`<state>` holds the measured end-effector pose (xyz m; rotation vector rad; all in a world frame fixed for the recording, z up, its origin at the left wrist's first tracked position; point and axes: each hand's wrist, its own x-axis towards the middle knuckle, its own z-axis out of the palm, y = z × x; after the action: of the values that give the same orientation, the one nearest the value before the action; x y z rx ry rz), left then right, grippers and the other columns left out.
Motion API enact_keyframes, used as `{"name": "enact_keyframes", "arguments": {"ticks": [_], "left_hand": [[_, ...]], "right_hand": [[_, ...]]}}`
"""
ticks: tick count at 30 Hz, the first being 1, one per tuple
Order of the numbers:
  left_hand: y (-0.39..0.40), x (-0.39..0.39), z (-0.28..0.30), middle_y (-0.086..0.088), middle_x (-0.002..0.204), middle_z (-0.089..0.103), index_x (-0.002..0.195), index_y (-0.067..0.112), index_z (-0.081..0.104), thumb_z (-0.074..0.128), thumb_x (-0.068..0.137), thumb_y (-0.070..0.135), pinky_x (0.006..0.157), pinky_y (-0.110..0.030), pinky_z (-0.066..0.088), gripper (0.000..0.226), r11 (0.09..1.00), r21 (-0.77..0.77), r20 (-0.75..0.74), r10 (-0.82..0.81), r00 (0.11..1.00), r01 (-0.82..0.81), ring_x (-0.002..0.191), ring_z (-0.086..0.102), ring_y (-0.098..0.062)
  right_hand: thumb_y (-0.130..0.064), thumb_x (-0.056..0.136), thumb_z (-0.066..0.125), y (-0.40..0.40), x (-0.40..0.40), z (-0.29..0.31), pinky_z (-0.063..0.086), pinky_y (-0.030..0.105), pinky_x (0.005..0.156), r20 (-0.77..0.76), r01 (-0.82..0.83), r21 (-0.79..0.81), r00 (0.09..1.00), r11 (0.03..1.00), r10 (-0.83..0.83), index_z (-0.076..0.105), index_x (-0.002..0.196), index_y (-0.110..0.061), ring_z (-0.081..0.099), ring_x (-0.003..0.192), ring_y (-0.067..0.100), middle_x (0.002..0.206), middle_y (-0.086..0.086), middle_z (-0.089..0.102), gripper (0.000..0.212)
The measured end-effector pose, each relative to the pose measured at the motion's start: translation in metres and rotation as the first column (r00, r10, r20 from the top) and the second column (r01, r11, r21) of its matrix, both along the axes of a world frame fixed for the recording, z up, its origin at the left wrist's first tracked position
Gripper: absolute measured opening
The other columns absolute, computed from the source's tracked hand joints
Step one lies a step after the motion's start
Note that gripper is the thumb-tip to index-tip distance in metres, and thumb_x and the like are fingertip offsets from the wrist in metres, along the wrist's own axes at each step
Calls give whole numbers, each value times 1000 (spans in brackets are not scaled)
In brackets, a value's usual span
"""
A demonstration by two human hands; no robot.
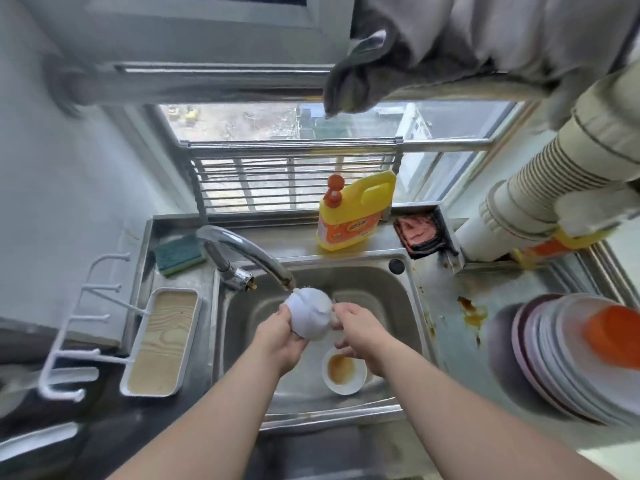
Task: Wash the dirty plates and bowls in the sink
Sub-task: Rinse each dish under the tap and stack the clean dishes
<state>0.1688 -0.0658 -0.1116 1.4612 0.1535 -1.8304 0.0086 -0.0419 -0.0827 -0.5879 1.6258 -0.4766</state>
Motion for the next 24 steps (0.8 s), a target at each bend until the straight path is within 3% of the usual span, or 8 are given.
{"name": "enact_keyframes", "arguments": {"ticks": [3, 6, 10, 13, 16, 18, 21, 24], "left_hand": [[-2, -4, 12, -20, 145, 60, 149, 8, 48, 42, 114, 32, 96, -50, 48, 44, 973, 87, -145, 223, 964, -212, 133, 59, -35], [0, -4, 18, -15, 153, 55, 154, 12, 45, 41, 114, 30, 106, -50, 43, 45, 945, 133, -140, 316, 938, -299, 142, 52, -31], [11, -5, 15, -21, 154, 53, 156, 12, 43, 39, 115, 29, 110, -49, 42, 45, 944, 146, -115, 312, 943, -295, 143, 51, -33], [19, -5, 12, -27, 149, 54, 154, 1, 43, 38, 114, 34, 112, -49, 42, 52, 943, 166, -110, 307, 945, -287, 140, 52, -36], [29, -7, 16, -31, 135, 61, 150, -4, 43, 39, 114, 35, 103, -49, 47, 54, 932, 171, -90, 338, 937, -320, 132, 57, -37], [35, -11, 23, -29, 139, 60, 147, -5, 45, 40, 114, 34, 101, -48, 47, 52, 925, 180, -75, 351, 933, -334, 135, 56, -37], [38, -17, 30, -27, 133, 63, 126, -6, 55, 39, 114, 32, 104, -47, 46, 43, 917, 191, -46, 365, 930, -351, 136, 55, -36], [37, -19, 34, -27, 114, 68, 134, -3, 55, 38, 115, 33, 103, -45, 48, 43, 942, 175, 6, 291, 957, -287, 117, 64, -38]], "right_hand": [[-28, 108, 45, -3, 0, -7, 37, 26, 52, 29, 41, -36, 999, 999, -40, 65, 120, -23, 47, 66, 18, 97, 4, 61, 24], [-24, 106, 51, -2, -1, -18, 37, 26, 55, 72, 56, -43, 996, 997, -53, 61, 131, -23, 47, 67, 17, 103, 4, 64, 27], [-34, 105, 52, -5, 2, -27, 47, 30, 69, 98, 44, -42, 994, 998, -40, 47, 151, -33, 57, 82, 16, 138, 3, 59, 46], [-36, 106, 51, -6, 2, -29, 49, 32, 75, 194, 55, -2, 980, 999, -53, 43, 152, -36, 60, 90, 22, 137, 3, 60, 46], [-36, 105, 58, -6, 0, -33, 54, 34, 81, 253, 57, 33, 965, 998, -64, 43, 152, -35, 65, 108, 26, 141, 3, 57, 50], [-34, 103, 62, -7, 0, -34, 57, 37, 81, 292, 81, 60, 952, 995, -95, 44, 153, -33, 62, 120, 27, 148, 1, 54, 53], [-34, 100, 67, -16, -1, -27, 58, 33, 71, 356, 107, 119, 923, 987, -143, 45, 149, -32, 65, 115, 27, 143, 2, 58, 54], [-38, 98, 69, -25, -2, -22, 53, 32, 70, 389, 28, 151, 917, 988, -86, 60, 127, -27, 66, 99, 22, 123, 2, 69, 33]]}}
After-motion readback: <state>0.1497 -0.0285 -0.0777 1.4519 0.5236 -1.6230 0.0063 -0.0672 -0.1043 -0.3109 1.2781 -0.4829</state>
